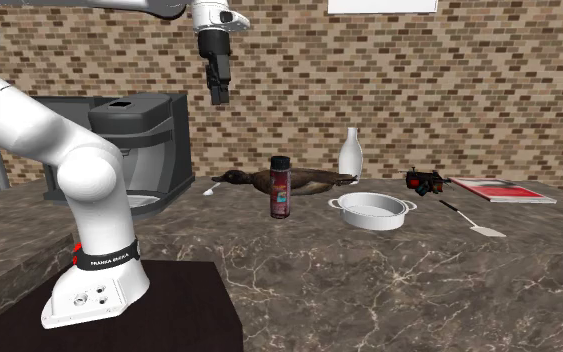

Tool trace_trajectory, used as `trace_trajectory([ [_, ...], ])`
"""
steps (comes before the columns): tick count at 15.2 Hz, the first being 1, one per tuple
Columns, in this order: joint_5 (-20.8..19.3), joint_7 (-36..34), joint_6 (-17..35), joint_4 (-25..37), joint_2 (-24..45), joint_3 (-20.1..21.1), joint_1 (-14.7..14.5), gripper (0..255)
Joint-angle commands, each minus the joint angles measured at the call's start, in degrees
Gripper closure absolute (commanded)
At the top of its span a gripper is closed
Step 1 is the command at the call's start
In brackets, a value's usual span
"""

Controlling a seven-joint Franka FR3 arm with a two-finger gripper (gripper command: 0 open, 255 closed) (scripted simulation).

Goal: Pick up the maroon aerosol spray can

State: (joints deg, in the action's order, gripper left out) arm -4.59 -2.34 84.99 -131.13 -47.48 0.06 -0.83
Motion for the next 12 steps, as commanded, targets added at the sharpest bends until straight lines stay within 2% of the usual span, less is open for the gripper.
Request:
trace_trajectory([
  [1,0.0,0.0,0.0,0.0,0.0,0.0,0.0,0],
  [12,2.8,-8.0,15.6,2.1,20.5,2.6,0.7,0],
])
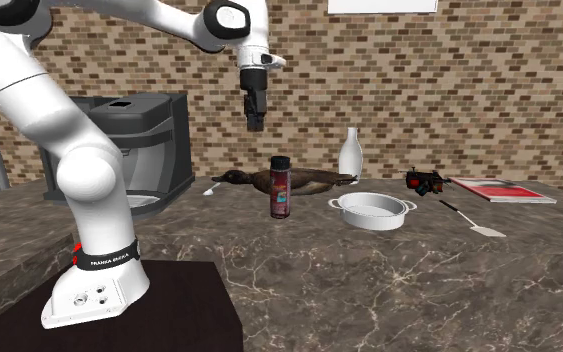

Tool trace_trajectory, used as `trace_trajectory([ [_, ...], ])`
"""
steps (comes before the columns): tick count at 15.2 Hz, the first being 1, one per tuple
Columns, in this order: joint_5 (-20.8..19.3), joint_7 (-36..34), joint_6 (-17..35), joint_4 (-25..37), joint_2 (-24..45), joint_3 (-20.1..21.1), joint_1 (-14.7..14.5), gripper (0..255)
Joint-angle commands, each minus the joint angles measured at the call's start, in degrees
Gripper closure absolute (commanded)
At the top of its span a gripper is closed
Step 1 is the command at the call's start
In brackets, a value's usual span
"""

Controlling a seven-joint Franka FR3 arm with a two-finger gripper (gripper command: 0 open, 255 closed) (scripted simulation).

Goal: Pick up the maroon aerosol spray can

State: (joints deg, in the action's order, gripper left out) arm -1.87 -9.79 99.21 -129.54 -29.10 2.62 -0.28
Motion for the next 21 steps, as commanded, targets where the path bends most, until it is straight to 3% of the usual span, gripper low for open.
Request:
trace_trajectory([
  [1,0.3,-1.2,2.6,1.2,4.2,0.2,0.2,0],
  [10,1.1,-6.7,10.9,10.5,23.8,1.3,0.5,0],
  [20,0.9,-7.0,16.7,6.8,26.1,1.3,0.5,0],
  [21,0.9,-7.0,16.7,6.8,26.0,1.3,0.5,255],
])
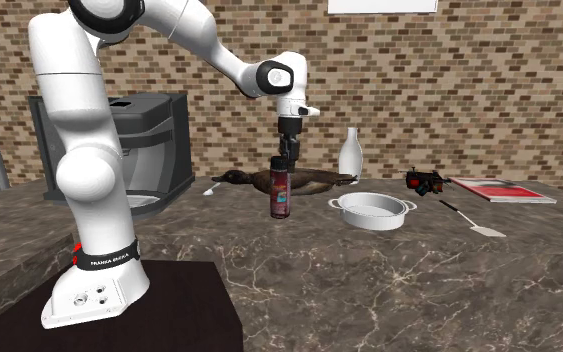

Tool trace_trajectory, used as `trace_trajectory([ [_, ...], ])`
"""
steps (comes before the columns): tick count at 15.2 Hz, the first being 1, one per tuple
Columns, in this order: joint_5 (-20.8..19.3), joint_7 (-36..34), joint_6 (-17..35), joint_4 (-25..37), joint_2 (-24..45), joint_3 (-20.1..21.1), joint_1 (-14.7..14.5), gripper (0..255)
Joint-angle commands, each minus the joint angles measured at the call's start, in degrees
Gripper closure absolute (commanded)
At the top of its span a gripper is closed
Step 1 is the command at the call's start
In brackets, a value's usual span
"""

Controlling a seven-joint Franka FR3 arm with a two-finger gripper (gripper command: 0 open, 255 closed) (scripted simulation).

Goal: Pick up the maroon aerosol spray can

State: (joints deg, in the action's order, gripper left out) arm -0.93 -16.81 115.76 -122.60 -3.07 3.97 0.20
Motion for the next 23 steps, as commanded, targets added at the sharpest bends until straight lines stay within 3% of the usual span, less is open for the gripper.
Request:
trace_trajectory([
  [1,0.0,0.0,0.2,-0.1,0.0,0.0,0.0,255],
  [9,0.0,0.0,0.2,-0.1,0.0,0.0,0.0,255],
  [23,0.2,0.3,-10.5,7.7,-2.7,-0.1,0.0,255],
])
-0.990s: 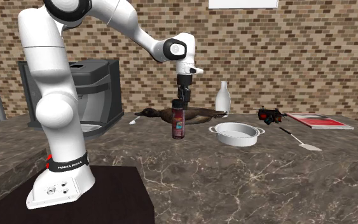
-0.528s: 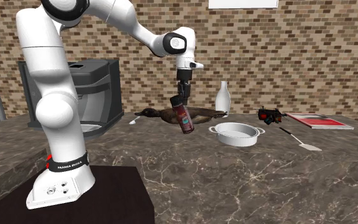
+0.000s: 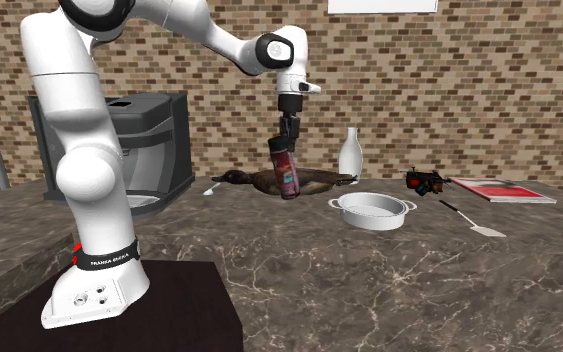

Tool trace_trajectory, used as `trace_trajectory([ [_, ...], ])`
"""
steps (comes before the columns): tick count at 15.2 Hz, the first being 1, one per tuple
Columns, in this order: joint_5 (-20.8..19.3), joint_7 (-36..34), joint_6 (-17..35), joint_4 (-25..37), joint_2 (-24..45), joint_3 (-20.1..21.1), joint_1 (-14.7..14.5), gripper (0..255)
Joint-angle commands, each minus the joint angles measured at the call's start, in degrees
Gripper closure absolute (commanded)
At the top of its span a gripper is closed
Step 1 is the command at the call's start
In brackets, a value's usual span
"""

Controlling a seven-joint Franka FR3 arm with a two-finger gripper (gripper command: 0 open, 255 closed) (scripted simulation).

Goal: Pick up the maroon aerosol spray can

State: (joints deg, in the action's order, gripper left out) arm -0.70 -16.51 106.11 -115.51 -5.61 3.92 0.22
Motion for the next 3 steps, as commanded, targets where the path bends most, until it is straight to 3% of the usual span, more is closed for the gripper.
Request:
trace_trajectory([
  [1,0.0,0.0,-1.6,1.3,-0.3,0.0,0.0,255],
  [3,0.0,0.0,-1.7,1.4,-0.3,0.0,0.0,255],
])
